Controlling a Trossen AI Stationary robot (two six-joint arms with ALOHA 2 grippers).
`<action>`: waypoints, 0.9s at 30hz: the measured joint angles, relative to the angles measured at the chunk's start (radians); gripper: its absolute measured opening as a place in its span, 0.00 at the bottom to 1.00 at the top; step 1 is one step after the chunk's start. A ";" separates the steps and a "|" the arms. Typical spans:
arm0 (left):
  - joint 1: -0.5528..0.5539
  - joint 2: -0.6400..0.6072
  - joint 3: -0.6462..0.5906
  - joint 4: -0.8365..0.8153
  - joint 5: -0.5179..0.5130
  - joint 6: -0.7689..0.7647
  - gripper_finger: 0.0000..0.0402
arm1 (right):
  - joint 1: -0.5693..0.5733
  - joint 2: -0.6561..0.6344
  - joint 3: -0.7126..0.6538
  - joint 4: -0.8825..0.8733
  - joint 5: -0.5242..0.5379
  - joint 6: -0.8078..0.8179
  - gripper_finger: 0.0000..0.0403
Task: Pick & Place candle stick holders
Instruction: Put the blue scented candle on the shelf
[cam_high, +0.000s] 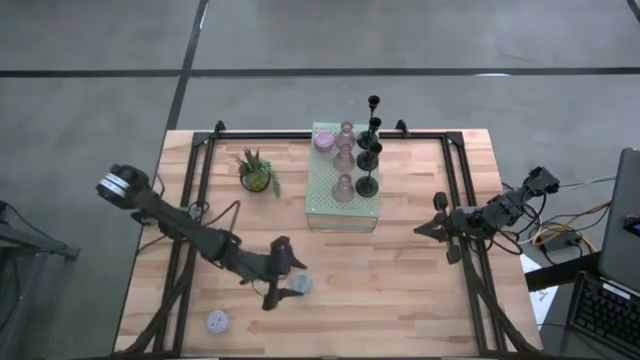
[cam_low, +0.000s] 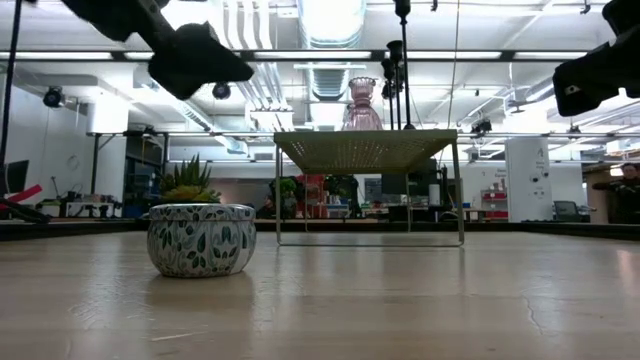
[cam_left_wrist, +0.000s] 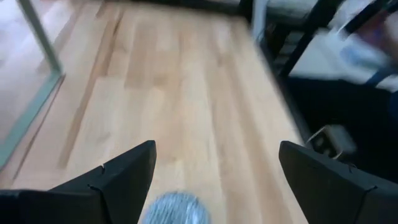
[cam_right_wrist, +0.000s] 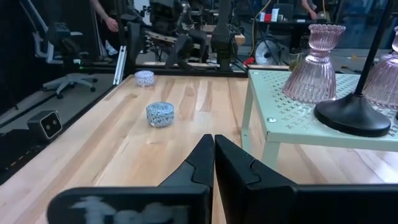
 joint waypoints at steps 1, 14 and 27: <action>-0.007 0.008 0.034 -0.073 -0.018 -0.008 0.86 | 0.000 0.000 0.000 0.000 0.000 -0.001 0.02; -0.027 0.166 0.210 -0.391 -0.048 -0.153 0.92 | 0.000 0.000 0.000 0.000 0.000 0.001 0.02; -0.027 0.262 0.200 -0.395 -0.057 -0.165 0.99 | 0.000 0.007 0.000 0.000 0.000 0.000 0.02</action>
